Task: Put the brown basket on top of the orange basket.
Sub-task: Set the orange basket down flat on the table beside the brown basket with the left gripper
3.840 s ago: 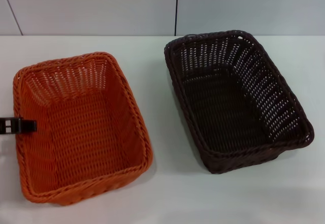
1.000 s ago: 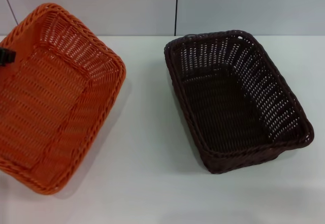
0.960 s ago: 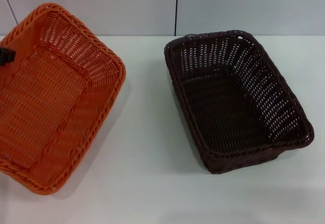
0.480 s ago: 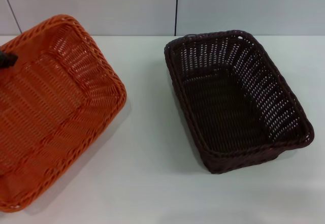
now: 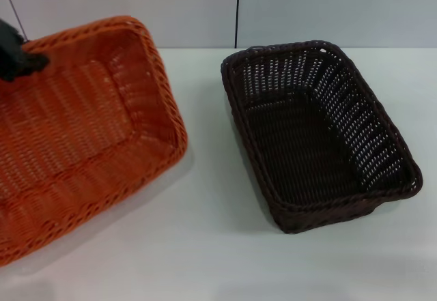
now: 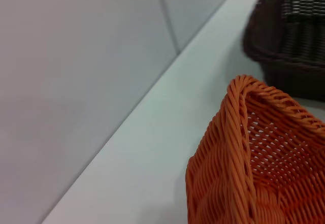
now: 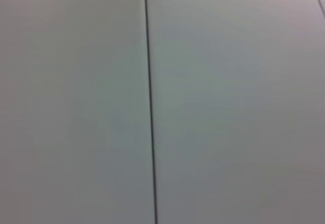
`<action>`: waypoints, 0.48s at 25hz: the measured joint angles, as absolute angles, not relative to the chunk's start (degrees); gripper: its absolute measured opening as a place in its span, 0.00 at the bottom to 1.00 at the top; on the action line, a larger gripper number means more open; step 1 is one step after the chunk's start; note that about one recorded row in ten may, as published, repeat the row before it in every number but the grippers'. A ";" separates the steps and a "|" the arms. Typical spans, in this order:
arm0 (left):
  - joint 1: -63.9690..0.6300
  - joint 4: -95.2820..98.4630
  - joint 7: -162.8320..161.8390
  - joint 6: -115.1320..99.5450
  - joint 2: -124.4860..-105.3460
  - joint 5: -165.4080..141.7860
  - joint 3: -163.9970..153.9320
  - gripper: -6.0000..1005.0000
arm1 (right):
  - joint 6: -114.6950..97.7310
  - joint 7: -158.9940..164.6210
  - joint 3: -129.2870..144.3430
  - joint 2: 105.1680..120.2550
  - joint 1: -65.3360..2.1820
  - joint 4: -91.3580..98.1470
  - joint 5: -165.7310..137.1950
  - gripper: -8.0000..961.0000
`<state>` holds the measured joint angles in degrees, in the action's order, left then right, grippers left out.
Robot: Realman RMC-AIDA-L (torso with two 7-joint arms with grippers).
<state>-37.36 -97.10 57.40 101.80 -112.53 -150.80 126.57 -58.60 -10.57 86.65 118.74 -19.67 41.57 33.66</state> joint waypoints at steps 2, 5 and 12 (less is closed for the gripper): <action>-38.91 -95.91 59.80 103.06 -112.44 -150.62 126.51 0.17 | -58.62 -10.59 86.36 118.76 -19.55 41.58 33.67 0.66; -40.62 -93.98 61.89 104.08 -112.44 -150.43 126.27 0.17 | -58.66 -10.63 85.74 118.83 -19.20 41.60 33.83 0.66; -47.33 -84.91 69.92 107.25 -112.16 -151.20 124.50 0.17 | -59.12 -10.64 85.54 119.11 -17.81 42.11 33.93 0.67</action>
